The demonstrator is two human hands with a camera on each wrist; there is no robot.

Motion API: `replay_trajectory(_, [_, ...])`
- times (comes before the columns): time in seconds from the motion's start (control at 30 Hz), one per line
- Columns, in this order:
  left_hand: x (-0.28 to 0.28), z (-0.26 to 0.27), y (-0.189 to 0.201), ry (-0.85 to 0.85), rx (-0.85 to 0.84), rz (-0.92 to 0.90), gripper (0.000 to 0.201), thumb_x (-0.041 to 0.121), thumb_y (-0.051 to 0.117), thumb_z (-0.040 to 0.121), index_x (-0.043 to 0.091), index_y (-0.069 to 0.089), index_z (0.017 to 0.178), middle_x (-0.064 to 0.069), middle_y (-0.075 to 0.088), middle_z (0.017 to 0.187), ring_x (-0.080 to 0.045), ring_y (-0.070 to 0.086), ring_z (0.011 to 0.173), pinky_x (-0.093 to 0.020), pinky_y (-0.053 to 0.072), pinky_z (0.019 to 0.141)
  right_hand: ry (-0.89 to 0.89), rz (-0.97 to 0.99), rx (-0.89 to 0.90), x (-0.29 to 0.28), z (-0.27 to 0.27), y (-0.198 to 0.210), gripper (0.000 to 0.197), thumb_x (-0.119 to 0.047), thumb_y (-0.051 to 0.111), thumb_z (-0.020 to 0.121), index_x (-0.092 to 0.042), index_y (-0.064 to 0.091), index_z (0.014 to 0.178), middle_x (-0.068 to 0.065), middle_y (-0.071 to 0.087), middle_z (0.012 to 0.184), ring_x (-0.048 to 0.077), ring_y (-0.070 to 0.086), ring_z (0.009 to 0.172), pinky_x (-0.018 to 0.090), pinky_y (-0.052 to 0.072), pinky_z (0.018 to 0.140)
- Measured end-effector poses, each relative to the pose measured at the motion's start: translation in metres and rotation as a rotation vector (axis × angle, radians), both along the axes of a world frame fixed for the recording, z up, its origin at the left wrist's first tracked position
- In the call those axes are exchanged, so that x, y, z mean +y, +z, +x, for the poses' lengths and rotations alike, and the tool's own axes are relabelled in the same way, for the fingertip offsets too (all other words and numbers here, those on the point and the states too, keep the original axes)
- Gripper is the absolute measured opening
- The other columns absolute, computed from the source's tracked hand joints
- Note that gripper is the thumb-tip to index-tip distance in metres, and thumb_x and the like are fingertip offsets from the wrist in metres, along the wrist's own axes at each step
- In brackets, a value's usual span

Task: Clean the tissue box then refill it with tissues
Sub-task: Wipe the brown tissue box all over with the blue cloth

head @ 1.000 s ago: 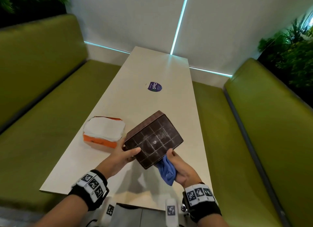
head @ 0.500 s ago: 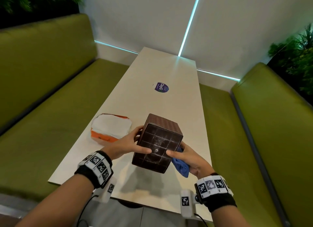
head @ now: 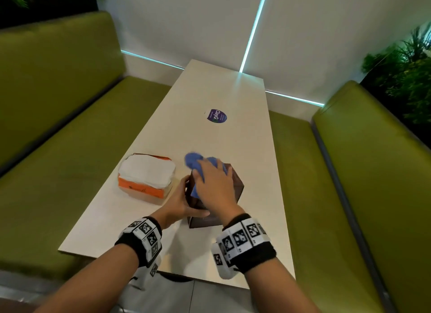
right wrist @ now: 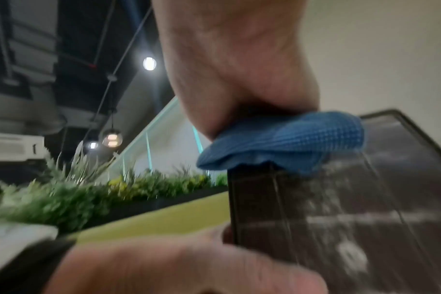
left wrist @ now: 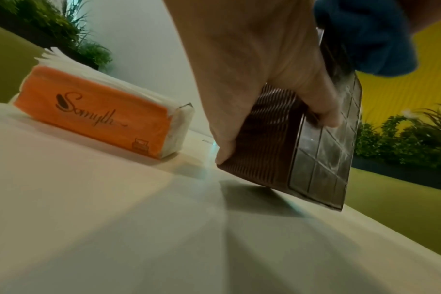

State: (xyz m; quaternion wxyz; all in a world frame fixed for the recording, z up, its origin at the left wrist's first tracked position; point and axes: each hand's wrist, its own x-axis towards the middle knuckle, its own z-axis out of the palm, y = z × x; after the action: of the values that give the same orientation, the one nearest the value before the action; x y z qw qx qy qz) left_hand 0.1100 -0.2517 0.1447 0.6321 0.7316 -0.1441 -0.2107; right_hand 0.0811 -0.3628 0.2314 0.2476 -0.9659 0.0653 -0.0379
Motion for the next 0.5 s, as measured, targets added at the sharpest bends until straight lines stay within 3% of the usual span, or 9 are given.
replay_trajectory(0.07, [0.001, 0.001, -0.004, 0.023, -0.003, 0.005, 0.103, 0.004, 0.091, 0.057, 0.022, 0.03, 0.138, 0.018, 0.047, 0.123, 0.009, 0.05, 0.111, -0.005, 0.044, 0.078, 0.01, -0.106, -0.043, -0.003, 0.004, -0.008, 0.037, -0.031, 0.035, 0.102, -0.022, 0.047, 0.136, 0.0, 0.044, 0.148, 0.023, 0.03, 0.142, 0.045, 0.019, 0.119])
replay_trajectory(0.13, [0.001, 0.003, -0.007, 0.019, 0.016, -0.015, 0.104, 0.005, 0.092, 0.056, 0.025, 0.03, 0.136, 0.018, 0.049, 0.122, -0.001, 0.053, 0.113, -0.015, 0.049, 0.083, -0.067, -0.055, -0.027, -0.024, 0.013, -0.011, 0.037, -0.027, 0.035, 0.102, -0.018, 0.048, 0.135, 0.006, 0.05, 0.141, 0.026, 0.044, 0.131, 0.04, 0.031, 0.112])
replay_trajectory(0.23, [-0.004, 0.007, -0.006, -0.005, 0.056, -0.032, 0.099, 0.0, 0.09, 0.058, 0.031, 0.033, 0.133, 0.021, 0.051, 0.116, 0.004, 0.056, 0.103, -0.023, 0.054, 0.081, -0.233, 0.075, 0.084, -0.061, 0.02, -0.011, 0.037, -0.03, 0.033, 0.103, -0.018, 0.048, 0.134, 0.013, 0.053, 0.136, 0.031, 0.053, 0.122, 0.041, 0.041, 0.099])
replay_trajectory(0.3, [-0.006, 0.011, -0.004, -0.024, 0.009, -0.028, 0.087, -0.002, 0.089, 0.059, 0.043, 0.041, 0.117, 0.02, 0.054, 0.112, 0.008, 0.06, 0.094, -0.022, 0.055, 0.078, -0.264, 0.105, 0.091, -0.062, 0.019, -0.009, 0.035, -0.033, 0.033, 0.103, -0.019, 0.05, 0.13, 0.013, 0.053, 0.134, 0.031, 0.053, 0.119, 0.038, 0.043, 0.092])
replay_trajectory(0.33, [-0.007, 0.012, -0.003, -0.043, -0.014, -0.028, 0.085, -0.001, 0.089, 0.058, 0.047, 0.043, 0.11, 0.019, 0.056, 0.112, 0.01, 0.061, 0.093, -0.024, 0.055, 0.081, -0.232, 0.093, 0.073, -0.053, 0.016, -0.008, 0.036, -0.035, 0.033, 0.102, -0.021, 0.05, 0.131, 0.01, 0.052, 0.136, 0.029, 0.05, 0.123, 0.037, 0.042, 0.092])
replay_trajectory(0.43, [-0.006, 0.017, -0.004, -0.084, -0.061, 0.012, 0.088, 0.006, 0.092, 0.055, 0.053, 0.042, 0.11, 0.019, 0.057, 0.12, 0.013, 0.057, 0.103, -0.025, 0.05, 0.092, -0.071, 0.029, 0.004, -0.02, 0.005, -0.006, 0.042, -0.04, 0.033, 0.102, -0.028, 0.045, 0.141, -0.004, 0.037, 0.154, 0.023, 0.025, 0.145, 0.043, 0.033, 0.112])
replay_trajectory(0.5, [-0.005, 0.016, -0.004, -0.089, -0.062, 0.01, 0.089, 0.008, 0.092, 0.055, 0.053, 0.041, 0.113, 0.019, 0.058, 0.122, 0.009, 0.057, 0.109, -0.026, 0.05, 0.094, -0.039, 0.013, -0.025, -0.016, 0.005, -0.007, 0.042, -0.041, 0.033, 0.102, -0.028, 0.047, 0.14, -0.003, 0.04, 0.152, 0.023, 0.027, 0.144, 0.044, 0.035, 0.111])
